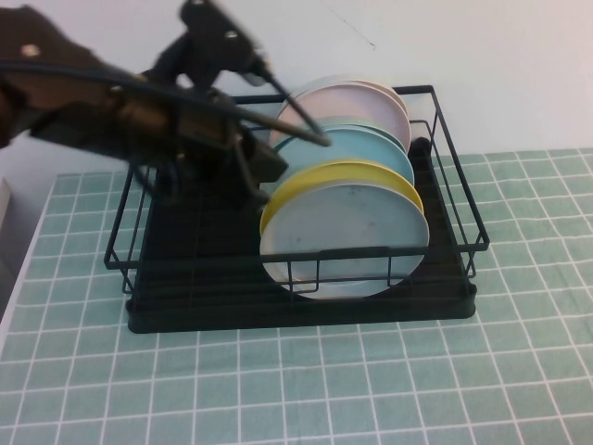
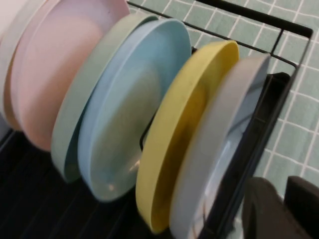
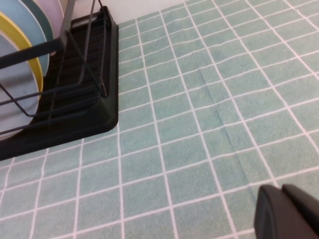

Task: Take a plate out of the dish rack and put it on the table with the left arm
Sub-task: Grasp the plate from the shelf

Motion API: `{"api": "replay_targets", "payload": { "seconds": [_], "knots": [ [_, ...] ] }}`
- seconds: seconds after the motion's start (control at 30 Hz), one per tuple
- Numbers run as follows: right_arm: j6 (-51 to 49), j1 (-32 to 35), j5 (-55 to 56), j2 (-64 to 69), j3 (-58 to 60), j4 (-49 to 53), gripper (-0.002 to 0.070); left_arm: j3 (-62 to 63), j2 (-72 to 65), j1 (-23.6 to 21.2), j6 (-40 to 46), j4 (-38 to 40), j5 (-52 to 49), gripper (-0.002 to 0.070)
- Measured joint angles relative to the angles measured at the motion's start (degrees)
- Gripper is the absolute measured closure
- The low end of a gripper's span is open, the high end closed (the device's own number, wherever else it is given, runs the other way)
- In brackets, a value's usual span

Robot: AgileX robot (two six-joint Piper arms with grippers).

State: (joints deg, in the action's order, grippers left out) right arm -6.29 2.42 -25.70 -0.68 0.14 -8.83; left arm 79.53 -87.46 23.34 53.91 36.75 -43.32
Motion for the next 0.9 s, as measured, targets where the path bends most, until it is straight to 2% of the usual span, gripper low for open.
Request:
{"api": "replay_targets", "payload": {
  "seconds": [0.07,0.2,0.3,0.43,0.57,0.9],
  "knots": [
    [0.00,0.00,0.00,0.00,0.00,0.00,0.0678,2.44,-2.48,0.93,0.00,-0.27,0.00,0.0543],
    [0.00,0.00,0.00,0.00,0.00,0.00,0.0678,5.31,-7.02,3.51,0.00,-1.70,0.00,0.0337],
    [0.00,0.00,0.00,0.00,0.00,0.00,0.0678,6.75,-9.55,5.63,0.00,-6.12,0.58,0.0276],
    [0.00,0.00,0.00,0.00,0.00,0.00,0.0678,7.23,-11.67,8.55,0.00,-11.99,2.63,0.0258],
    [0.00,0.00,0.00,0.00,0.00,0.00,0.0678,7.32,-12.99,10.30,-0.65,-14.51,5.10,0.0256],
    [0.00,0.00,0.00,0.00,0.00,0.00,0.0678,7.73,-15.54,10.42,-3.68,-17.39,8.56,0.0256]
  ]
}}
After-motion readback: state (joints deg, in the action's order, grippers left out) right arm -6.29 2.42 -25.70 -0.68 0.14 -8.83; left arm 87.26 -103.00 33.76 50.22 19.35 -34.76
